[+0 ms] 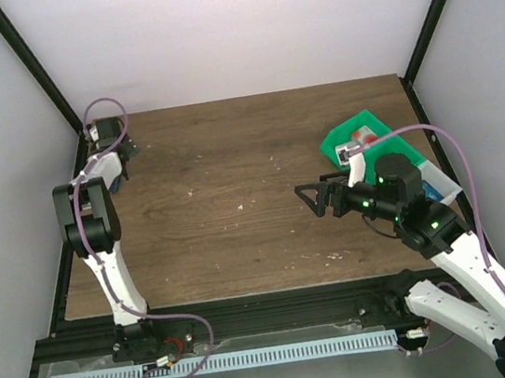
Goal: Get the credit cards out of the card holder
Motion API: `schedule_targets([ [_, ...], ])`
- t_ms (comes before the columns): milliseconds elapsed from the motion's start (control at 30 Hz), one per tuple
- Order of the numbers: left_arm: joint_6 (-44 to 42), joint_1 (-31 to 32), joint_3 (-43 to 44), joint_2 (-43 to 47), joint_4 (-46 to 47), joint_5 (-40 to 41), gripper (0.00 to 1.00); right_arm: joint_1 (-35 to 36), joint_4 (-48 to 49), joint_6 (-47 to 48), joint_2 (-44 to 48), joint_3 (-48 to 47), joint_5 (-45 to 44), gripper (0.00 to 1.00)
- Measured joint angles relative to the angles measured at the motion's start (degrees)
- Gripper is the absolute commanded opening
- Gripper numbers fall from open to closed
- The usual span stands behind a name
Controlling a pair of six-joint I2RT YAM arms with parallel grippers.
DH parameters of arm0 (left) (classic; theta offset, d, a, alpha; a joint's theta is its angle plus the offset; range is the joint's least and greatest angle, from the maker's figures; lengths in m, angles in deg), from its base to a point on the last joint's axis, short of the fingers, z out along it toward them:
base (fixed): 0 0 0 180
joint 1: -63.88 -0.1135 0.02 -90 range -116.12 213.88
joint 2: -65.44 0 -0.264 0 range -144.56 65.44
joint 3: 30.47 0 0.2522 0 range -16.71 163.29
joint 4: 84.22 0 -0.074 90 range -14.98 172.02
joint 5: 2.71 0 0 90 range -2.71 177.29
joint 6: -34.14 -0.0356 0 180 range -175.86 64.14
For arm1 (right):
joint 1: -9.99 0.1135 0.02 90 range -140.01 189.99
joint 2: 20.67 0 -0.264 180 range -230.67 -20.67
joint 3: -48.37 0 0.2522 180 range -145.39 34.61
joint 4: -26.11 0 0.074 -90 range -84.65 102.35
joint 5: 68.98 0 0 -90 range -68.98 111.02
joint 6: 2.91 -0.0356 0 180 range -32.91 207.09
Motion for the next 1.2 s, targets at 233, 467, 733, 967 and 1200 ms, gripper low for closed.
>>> schedule_targets([
  [233, -1.60, -2.49, 6.58, -6.32, -2.14, 1.16, 0.93, 0.00, -4.20, 0.26, -1.60, -5.35, 0.57, 1.00],
  [467, -1.38, -2.60, 7.87, -9.81, -5.27, 1.49, 0.93, 0.00, -5.11, 0.31, -1.68, -6.78, 3.39, 1.00],
  [733, -0.35, -2.69, 9.92, -10.84, -7.02, -0.63, 0.90, 0.00, -6.45, -1.29, -2.93, -9.20, 5.86, 1.00],
  [967, 2.89, -0.70, 7.50, -8.96, -7.98, -1.53, 0.87, 0.00, -6.51, -4.26, 0.35, -7.58, 4.70, 1.00],
  [1200, 9.05, 6.78, -5.62, -1.03, -6.45, -5.70, 0.81, 0.00, -6.29, -7.15, 0.26, -7.56, 4.11, 1.00],
])
